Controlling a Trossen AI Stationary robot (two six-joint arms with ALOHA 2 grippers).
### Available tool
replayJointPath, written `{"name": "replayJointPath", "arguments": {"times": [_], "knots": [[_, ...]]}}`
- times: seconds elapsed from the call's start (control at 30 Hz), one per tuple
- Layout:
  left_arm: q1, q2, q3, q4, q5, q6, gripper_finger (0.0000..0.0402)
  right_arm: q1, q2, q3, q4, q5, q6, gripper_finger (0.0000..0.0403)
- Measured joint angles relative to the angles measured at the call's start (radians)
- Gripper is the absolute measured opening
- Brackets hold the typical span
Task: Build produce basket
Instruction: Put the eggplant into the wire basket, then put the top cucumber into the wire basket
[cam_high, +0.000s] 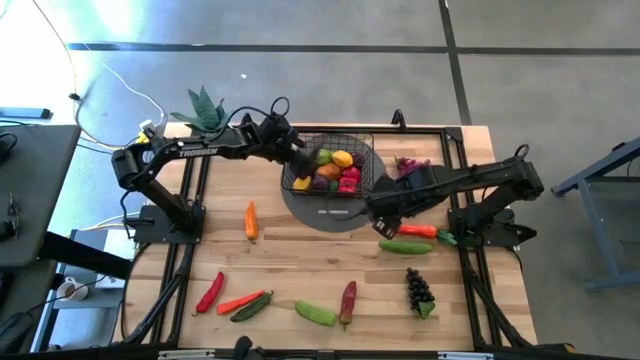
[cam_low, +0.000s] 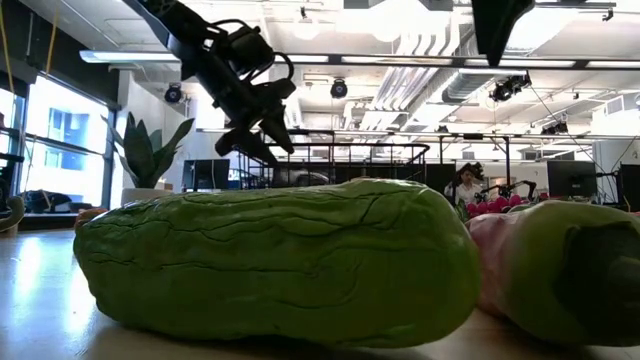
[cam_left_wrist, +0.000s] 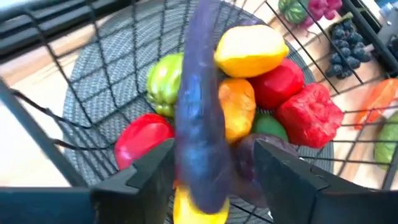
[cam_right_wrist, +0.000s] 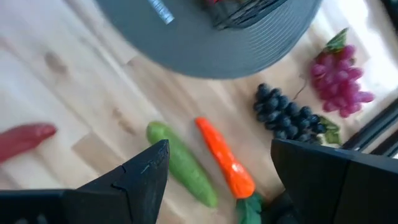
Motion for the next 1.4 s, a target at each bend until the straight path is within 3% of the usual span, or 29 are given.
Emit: {"name": "replayJointPath", "arguments": {"times": [0.17,0.33,0.53,0.77,1.17,1.4], "knots": [[0.015,-0.002,0.0,0.005,0.001,-0.017,0.0228,0.047,-0.006,-0.096,0.0,-0.095,0.003,0.0263],[0.026,-0.011,0.014,-0.006,0.0,0.0,0.0225,0.1,-0.007,-0.249,0.018,-0.141,0.006,0.0263],[0.022,-0.011,0.1,-0.04,0.004,0.055,0.0223,0.113,-0.028,-0.394,0.159,-0.252,-0.038,0.0263],[0.009,-0.013,0.235,-0.16,0.005,0.137,0.0223,0.117,-0.109,-0.525,0.358,-0.309,-0.137,0.0263],[0.01,-0.013,0.463,-0.438,0.001,0.271,0.0223,0.116,-0.157,-0.765,0.648,-0.315,-0.253,0.0263],[0.01,-0.013,0.512,-0.499,-0.019,0.277,0.0223,0.102,-0.157,-0.859,0.729,-0.307,-0.247,0.0263]]}}
